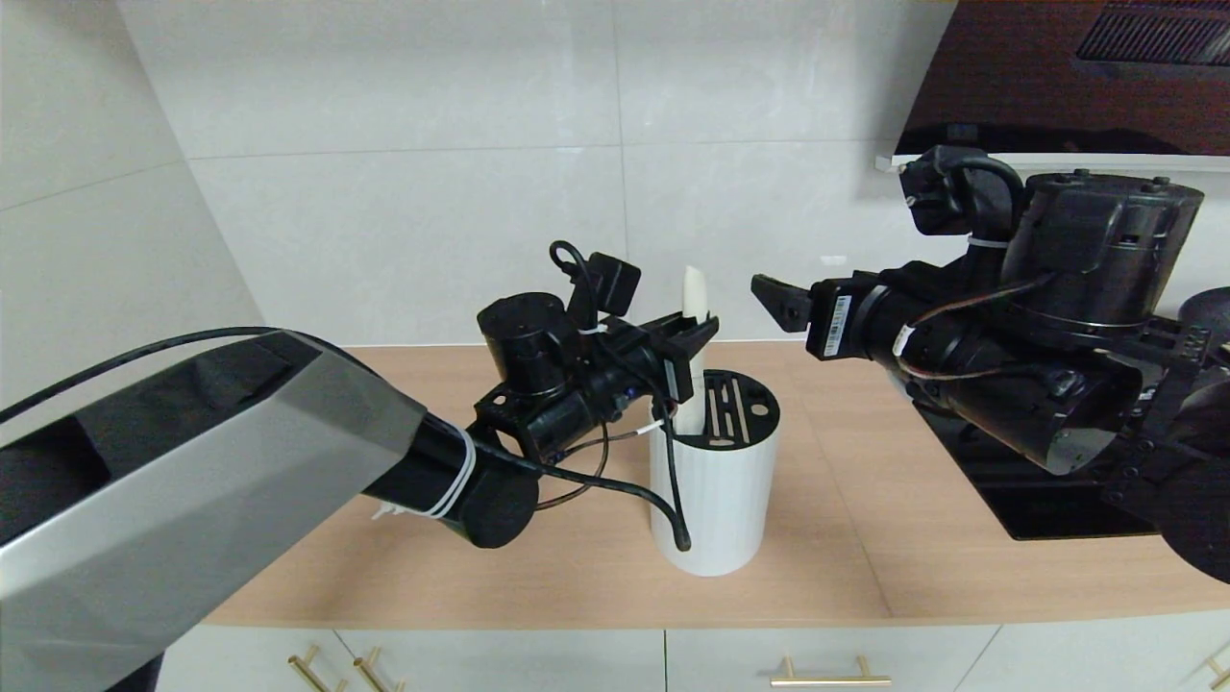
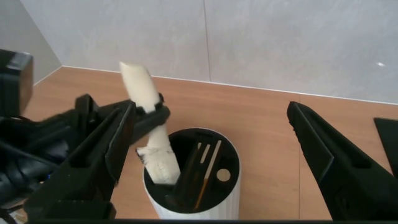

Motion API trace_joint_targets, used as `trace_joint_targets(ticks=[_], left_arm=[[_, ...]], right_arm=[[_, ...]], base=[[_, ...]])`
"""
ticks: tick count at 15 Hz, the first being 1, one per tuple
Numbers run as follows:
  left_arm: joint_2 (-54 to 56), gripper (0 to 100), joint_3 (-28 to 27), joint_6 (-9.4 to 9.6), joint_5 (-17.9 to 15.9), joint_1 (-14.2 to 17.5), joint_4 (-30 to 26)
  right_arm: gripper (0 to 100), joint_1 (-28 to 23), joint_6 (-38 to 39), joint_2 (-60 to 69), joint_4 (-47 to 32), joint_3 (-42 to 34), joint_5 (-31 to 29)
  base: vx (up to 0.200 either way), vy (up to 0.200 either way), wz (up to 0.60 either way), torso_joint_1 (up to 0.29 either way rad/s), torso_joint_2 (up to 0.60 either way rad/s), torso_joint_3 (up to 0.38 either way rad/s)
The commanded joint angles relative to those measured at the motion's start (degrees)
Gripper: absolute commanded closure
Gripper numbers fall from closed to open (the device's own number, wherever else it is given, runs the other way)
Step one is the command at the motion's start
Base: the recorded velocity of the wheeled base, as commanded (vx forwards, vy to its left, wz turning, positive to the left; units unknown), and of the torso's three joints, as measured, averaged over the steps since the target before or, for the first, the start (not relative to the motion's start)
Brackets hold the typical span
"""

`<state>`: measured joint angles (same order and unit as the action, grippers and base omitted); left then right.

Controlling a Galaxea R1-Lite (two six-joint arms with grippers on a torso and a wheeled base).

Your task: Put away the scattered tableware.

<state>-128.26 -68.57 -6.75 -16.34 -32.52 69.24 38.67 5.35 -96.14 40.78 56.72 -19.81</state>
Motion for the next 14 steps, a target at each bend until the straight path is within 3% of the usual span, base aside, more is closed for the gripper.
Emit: trace_joint_targets(ticks=[1,14], left_arm=[[-1.5,100,-0.2,-0.01,0.0,-0.2,0.0],[-3.9,100,-0.6,-0.01,0.2,-1.1,0.0]], right_arm=[[0,0.0,0.0,-0.1,0.0,0.0,0.0],[0,0.1,0.0,-0.2,0.0,-0.1,0.0]], base=[[0.000,0.000,0.00,0.000,0.00,0.000],[0.000,0.000,0.00,0.000,0.00,0.000]])
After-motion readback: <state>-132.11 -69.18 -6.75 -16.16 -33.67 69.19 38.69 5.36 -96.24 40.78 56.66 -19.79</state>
